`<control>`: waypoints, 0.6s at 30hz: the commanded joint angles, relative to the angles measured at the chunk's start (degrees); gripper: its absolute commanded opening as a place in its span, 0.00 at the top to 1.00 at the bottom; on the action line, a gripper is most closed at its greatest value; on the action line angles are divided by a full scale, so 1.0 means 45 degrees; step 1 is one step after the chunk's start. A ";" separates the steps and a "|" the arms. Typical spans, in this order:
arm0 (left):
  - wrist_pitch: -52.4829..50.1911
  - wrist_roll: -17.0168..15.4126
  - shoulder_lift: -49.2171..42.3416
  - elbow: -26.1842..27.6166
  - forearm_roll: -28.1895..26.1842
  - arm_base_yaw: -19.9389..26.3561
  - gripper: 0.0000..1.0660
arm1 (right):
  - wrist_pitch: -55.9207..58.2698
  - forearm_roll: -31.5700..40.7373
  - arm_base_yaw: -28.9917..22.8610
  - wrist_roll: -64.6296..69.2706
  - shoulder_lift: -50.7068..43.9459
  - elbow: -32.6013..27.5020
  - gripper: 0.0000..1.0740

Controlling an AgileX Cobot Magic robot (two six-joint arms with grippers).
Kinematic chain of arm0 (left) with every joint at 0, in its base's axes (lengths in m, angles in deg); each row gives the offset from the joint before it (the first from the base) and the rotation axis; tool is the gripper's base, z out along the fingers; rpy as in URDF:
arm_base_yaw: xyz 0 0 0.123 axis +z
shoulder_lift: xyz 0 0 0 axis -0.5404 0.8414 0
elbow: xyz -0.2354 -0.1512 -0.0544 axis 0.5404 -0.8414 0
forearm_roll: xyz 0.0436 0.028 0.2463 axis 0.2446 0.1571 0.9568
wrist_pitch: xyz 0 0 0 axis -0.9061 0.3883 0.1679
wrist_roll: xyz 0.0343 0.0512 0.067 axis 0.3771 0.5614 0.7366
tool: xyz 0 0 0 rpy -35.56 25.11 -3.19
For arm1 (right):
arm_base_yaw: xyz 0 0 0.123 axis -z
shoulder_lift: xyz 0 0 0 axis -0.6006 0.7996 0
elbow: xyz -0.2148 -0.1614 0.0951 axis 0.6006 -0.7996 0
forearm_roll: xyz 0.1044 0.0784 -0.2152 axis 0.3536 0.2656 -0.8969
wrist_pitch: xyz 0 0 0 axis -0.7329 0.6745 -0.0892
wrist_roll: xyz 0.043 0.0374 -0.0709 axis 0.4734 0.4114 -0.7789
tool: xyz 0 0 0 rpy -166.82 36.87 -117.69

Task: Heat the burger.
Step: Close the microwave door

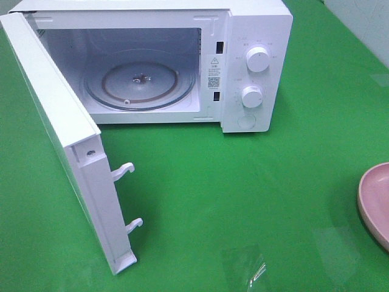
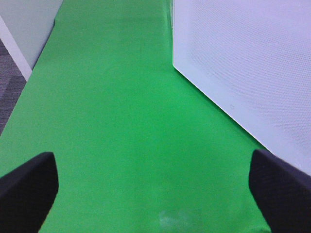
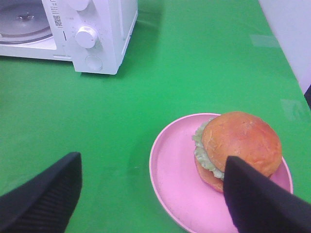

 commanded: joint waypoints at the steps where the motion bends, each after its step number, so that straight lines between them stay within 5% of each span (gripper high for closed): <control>1: -0.0178 -0.0038 -0.0076 -0.0025 -0.0089 0.0025 0.06 | -0.0153 0.0064 0.0076 -0.0178 -0.0357 -0.0038 0.29; 18: -0.0242 -0.0064 -0.0076 -0.0013 -0.0369 0.0025 0.06 | -0.0153 0.0064 0.0076 -0.0178 -0.0357 -0.0038 0.29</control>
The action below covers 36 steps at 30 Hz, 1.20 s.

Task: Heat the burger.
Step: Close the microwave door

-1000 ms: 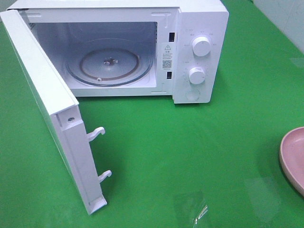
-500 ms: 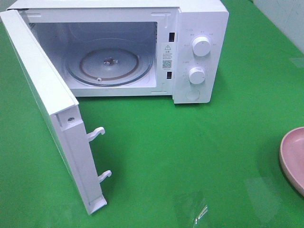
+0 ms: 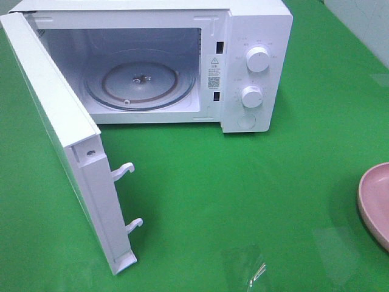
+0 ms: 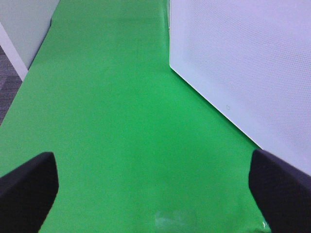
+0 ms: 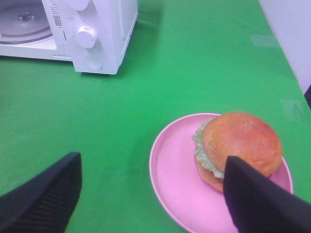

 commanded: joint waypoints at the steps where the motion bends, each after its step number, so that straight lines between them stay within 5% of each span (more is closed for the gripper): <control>1: -0.0242 -0.0064 -0.0076 -0.0013 -0.0204 0.0025 0.06 | -0.0153 0.0064 0.0076 -0.0178 -0.0357 -0.0038 0.29; 11: -0.1630 -0.0064 0.0115 0.0497 0.0076 0.0025 0.20 | -0.0153 0.0064 0.0076 -0.0178 -0.0357 -0.0038 0.29; 17: -0.3056 -0.0064 0.1999 0.0497 0.0076 0.0025 0.53 | -0.0153 0.0064 0.0076 -0.0178 -0.0357 -0.0038 0.29; 20: -0.3272 -0.0064 0.2330 0.0497 0.0076 0.0025 0.59 | -0.0153 0.0064 0.0076 -0.0178 -0.0357 -0.0038 0.29; 21: -0.3654 -0.0013 0.3018 0.0497 0.0076 0.0025 0.73 | -0.0153 0.0064 0.0076 -0.0191 -0.0357 -0.0038 0.29; 22: -0.3654 -0.0013 0.3018 0.0497 0.0076 0.0025 0.73 | -0.0153 0.0064 0.0076 -0.0191 -0.0357 -0.0038 0.29; 24: -0.4826 -0.0013 0.4176 0.0255 0.0076 0.0025 1.00 | -0.0153 0.0064 0.0076 -0.0191 -0.0357 -0.0038 0.29; 36: -1.1268 0.1235 0.5933 -0.1859 -0.0573 0.0025 1.00 | -0.0153 0.0064 0.0076 -0.0191 -0.0357 -0.0038 0.29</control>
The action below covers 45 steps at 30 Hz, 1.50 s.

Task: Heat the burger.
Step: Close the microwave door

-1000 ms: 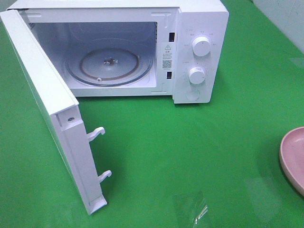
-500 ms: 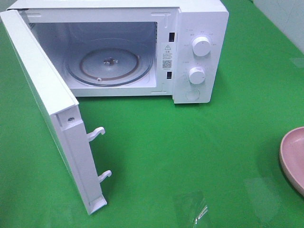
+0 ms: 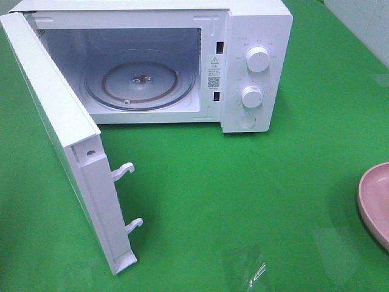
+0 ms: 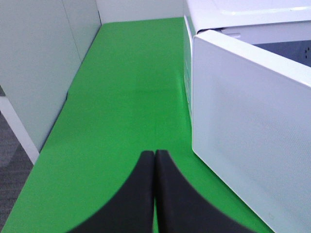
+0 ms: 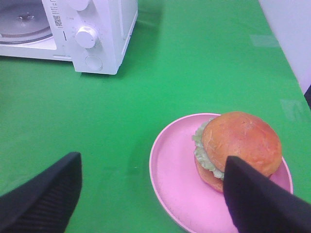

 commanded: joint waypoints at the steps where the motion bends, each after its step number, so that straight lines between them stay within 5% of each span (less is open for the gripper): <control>1: -0.1757 0.0229 0.0280 -0.0497 -0.0267 0.0025 1.00 | -0.0153 0.0064 0.0076 -0.0191 -0.0357 -0.0038 0.29; 7: -0.5640 0.0267 0.1388 -0.2406 -0.0293 0.0025 1.00 | -0.0153 0.0064 0.0076 -0.0191 -0.0357 -0.0038 0.29; 17: -0.8123 -0.0471 0.3463 -0.2890 0.0166 0.0025 1.00 | -0.0153 0.0064 0.0076 -0.0191 -0.0357 -0.0038 0.29; 23: -0.9422 -0.2177 0.5144 -0.2890 0.1719 0.0025 1.00 | -0.0153 0.0064 0.0076 -0.0191 -0.0357 -0.0038 0.29; 29: -1.1599 -0.4596 0.7054 -0.2878 0.5233 0.0025 1.00 | -0.0153 0.0064 0.0076 -0.0191 -0.0357 -0.0038 0.29; 33: -1.3038 -0.5360 0.8200 -0.2878 0.6557 0.0025 1.00 | -0.0153 0.0064 0.0076 -0.0191 -0.0357 -0.0038 0.29; 38: -1.3700 -0.5424 0.9256 -0.2572 0.7028 -0.0229 1.00 | -0.0153 0.0064 0.0076 -0.0191 -0.0357 -0.0038 0.29; 45: -1.3955 -0.5220 1.1001 -0.1859 0.6595 -0.1833 1.00 | -0.0153 0.0064 0.0076 -0.0191 -0.0357 -0.0038 0.29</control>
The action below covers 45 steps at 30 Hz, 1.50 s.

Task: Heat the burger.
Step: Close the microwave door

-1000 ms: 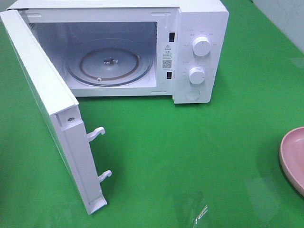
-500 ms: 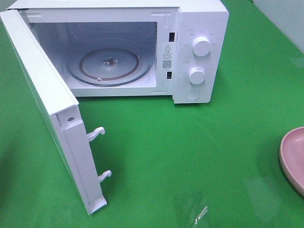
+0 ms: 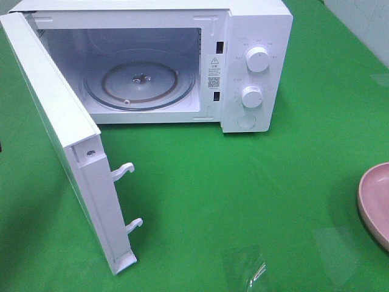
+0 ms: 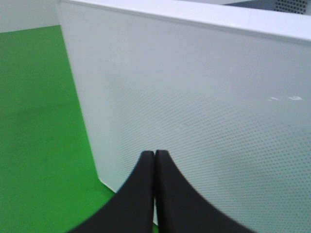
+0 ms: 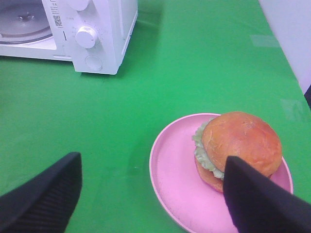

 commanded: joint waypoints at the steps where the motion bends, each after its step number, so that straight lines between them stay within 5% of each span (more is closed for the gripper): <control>1: -0.0484 0.0293 0.0738 0.0318 -0.0458 -0.0586 1.00 | -0.0140 0.0064 0.0076 -0.0191 -0.0357 -0.0038 0.29; 19: -0.0917 0.1388 0.3056 0.1884 -0.2610 -0.3132 1.00 | -0.0140 0.0064 0.0076 -0.0191 -0.0357 -0.0038 0.29; 29: -0.0891 0.1426 0.4265 0.3234 -0.3387 -0.4036 1.00 | -0.0140 0.0064 0.0076 -0.0191 -0.0357 -0.0038 0.29; 35: -0.0789 0.2508 0.5500 0.4673 -0.5067 -0.5144 1.00 | -0.0140 0.0064 0.0076 -0.0191 -0.0357 -0.0038 0.29; 45: -0.0738 0.3005 0.6850 0.6392 -0.6863 -0.6048 1.00 | -0.0140 0.0064 0.0076 -0.0191 -0.0357 -0.0038 0.29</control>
